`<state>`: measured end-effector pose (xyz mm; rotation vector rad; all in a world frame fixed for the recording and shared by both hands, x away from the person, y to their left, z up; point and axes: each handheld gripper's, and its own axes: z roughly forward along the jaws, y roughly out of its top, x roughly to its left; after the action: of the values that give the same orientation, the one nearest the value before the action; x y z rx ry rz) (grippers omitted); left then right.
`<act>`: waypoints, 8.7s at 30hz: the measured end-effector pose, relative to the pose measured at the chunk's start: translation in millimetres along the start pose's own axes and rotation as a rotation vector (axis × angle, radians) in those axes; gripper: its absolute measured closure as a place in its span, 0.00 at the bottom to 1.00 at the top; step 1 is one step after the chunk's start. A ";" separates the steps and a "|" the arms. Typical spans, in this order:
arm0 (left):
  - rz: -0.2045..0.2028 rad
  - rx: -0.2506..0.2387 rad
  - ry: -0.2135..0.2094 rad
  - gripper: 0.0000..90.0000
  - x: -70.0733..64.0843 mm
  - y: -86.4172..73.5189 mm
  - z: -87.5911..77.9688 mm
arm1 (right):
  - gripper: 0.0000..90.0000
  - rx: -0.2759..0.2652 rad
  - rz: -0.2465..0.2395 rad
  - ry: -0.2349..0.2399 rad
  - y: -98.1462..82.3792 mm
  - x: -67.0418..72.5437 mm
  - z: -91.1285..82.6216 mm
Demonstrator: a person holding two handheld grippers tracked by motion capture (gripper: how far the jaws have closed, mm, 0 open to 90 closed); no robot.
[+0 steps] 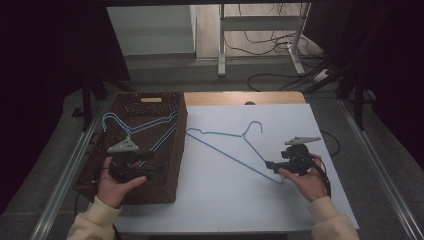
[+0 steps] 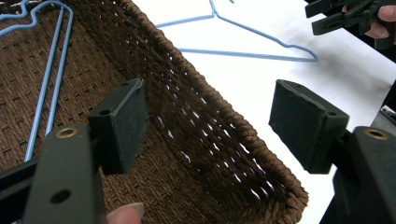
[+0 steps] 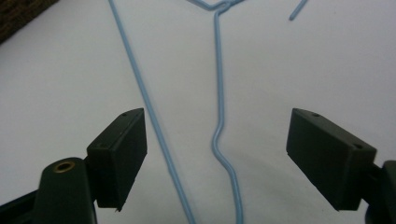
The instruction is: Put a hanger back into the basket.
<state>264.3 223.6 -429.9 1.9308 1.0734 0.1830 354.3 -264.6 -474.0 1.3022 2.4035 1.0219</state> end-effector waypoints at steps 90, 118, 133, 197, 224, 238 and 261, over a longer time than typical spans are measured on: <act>0.024 0.032 -0.038 0.31 -9.8 -0.3 14.2 | 1.00 0.182 -0.088 -0.015 51.7 -2.1 66.0; 0.040 0.037 -0.044 0.31 -15.6 0.3 16.2 | 1.00 0.265 0.090 -0.156 -9.9 -46.9 12.5; 0.042 0.045 -0.044 0.31 -16.2 0.9 19.3 | 1.00 0.253 -0.099 0.114 -15.5 33.2 6.9; 0.050 0.043 -0.051 0.31 -18.7 0.5 19.7 | 1.00 0.136 -0.215 0.246 12.9 97.7 34.9; 0.059 0.049 -0.053 0.31 -21.2 0.7 21.4 | 0.75 0.307 -0.156 -0.016 0.7 -15.6 23.3; 0.112 0.058 -0.072 0.31 -44.3 9.3 32.1 | 0.97 0.399 -0.110 -0.068 7.5 -5.4 28.4; 0.221 0.259 -0.097 0.33 -110.7 35.1 156.6 | 0.97 0.407 -0.122 -0.080 17.6 13.1 18.7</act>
<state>296.4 34.7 -465.7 2.2672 0.8517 0.0731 367.3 -238.8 -474.3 1.2607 2.6799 0.4518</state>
